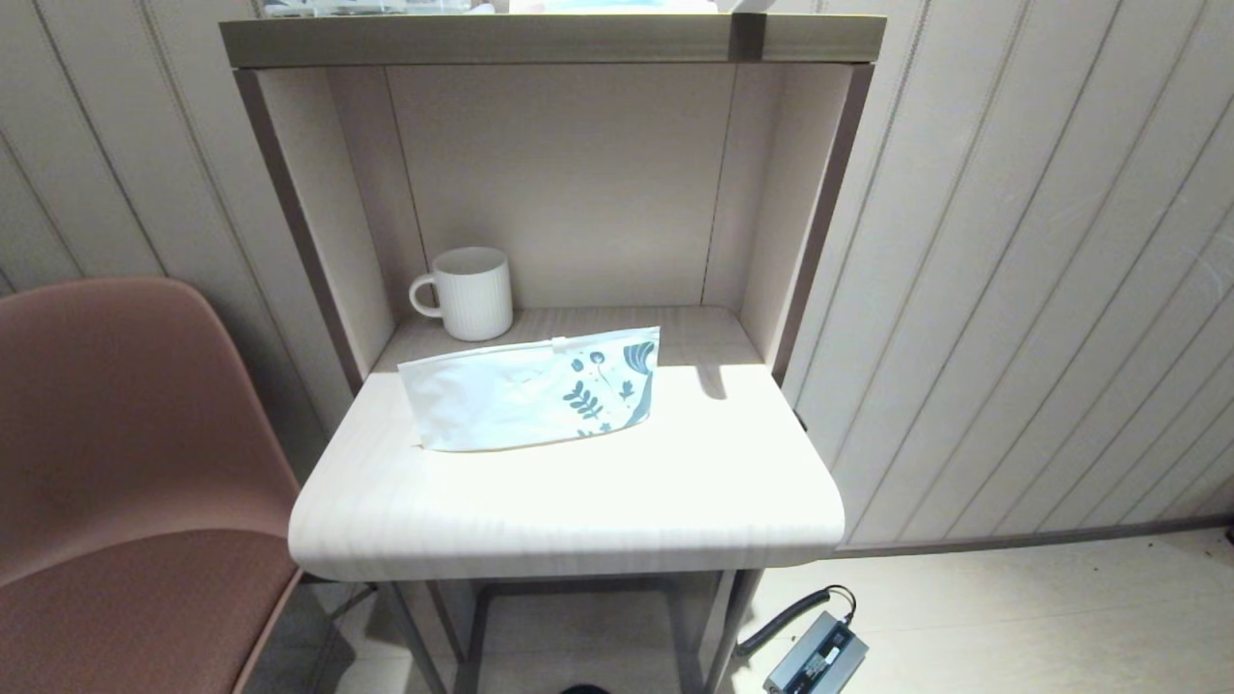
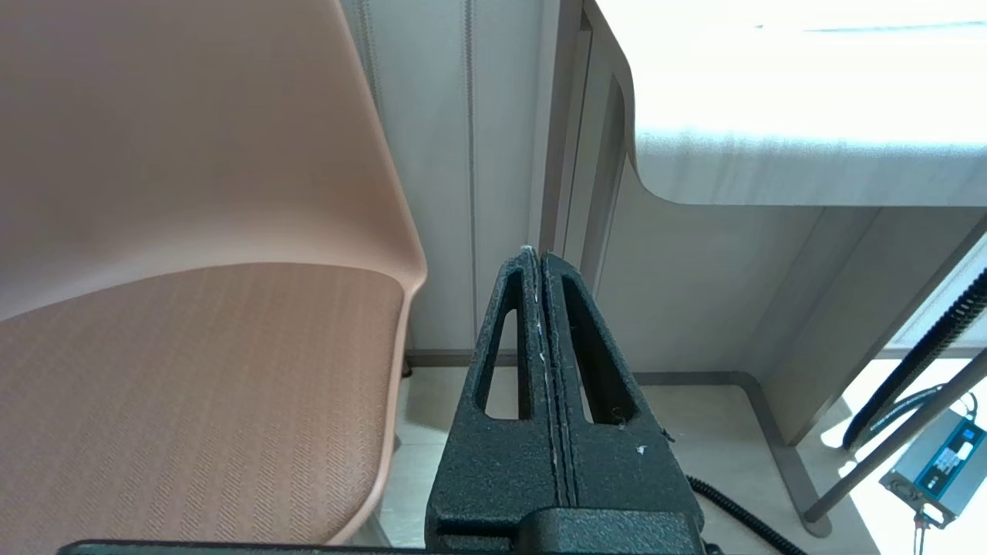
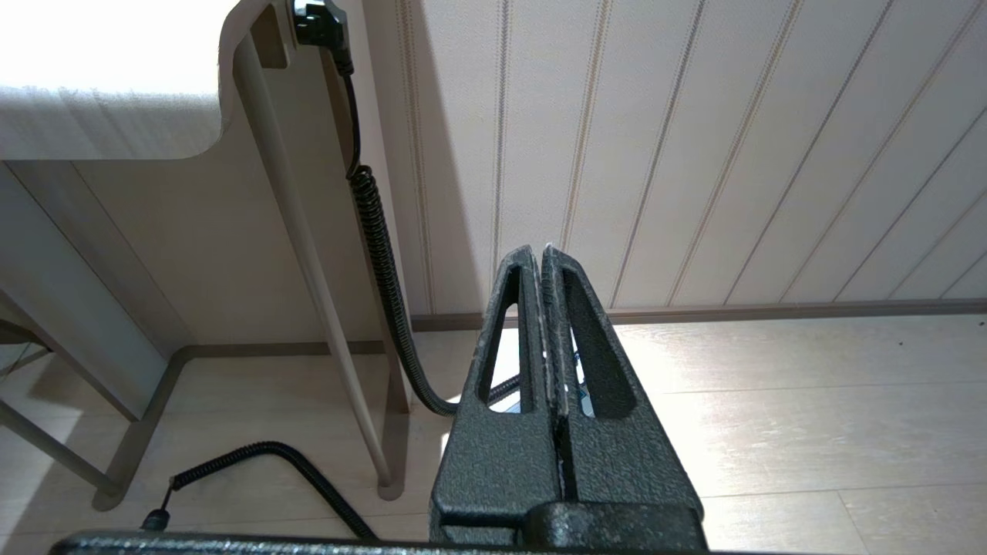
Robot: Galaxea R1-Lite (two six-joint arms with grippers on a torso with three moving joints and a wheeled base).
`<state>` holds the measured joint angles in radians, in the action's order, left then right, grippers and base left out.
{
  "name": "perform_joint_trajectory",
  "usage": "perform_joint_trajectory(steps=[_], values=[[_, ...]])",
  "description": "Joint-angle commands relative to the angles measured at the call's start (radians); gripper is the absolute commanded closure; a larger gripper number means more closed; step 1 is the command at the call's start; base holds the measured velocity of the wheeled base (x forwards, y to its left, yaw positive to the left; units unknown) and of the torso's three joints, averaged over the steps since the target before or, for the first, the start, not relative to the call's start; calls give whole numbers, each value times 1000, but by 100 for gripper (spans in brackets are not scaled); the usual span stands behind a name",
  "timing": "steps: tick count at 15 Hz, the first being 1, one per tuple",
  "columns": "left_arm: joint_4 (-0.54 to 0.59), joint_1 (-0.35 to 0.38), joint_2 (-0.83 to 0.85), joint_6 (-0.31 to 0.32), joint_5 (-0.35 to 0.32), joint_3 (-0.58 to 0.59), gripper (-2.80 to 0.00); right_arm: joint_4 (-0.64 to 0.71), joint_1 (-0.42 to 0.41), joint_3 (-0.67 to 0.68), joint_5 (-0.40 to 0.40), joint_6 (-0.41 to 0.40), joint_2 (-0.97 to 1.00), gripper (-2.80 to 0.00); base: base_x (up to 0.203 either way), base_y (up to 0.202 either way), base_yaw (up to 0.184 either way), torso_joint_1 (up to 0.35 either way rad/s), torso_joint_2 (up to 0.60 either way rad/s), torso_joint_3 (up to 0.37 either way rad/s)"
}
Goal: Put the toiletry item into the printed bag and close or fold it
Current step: Pick up the storage bag
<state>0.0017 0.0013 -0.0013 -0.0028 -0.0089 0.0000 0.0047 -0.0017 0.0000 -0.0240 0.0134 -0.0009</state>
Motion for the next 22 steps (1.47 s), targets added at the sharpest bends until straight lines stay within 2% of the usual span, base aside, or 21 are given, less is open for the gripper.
perform_joint_trajectory(steps=[1, 11, 14, 16, 19, 22], values=[[0, 0, 1, 0, 1, 0, 0, 0, 0, 0, -1, 0, 1, 0, 0, 0, 0, 0, 0, 0], [0, 0, 1, 0, 0, 0, 0, 0, 0, 0, 1, -1, 1, 0, 0, 0, 0, 0, 0, 0], [1, 0, 1, 3, 0, 0, 0, -8, 1, -5, 5, -23, 1, 0, 0, 0, 0, 0, 0, 0], [1, -1, 1, 2, 0, 0, 0, 11, 1, -129, 15, -26, 5, 0, 0, 0, 0, 0, 0, 0], [1, -1, 1, 1, 0, 0, 0, 131, 1, -470, 43, -27, 86, 0, 0, 0, 0, 0, 0, 0], [1, 0, 1, 1, 0, 0, 0, 229, -13, -760, 77, -25, 281, 0, 0, 0, 0, 0, 0, 0]])
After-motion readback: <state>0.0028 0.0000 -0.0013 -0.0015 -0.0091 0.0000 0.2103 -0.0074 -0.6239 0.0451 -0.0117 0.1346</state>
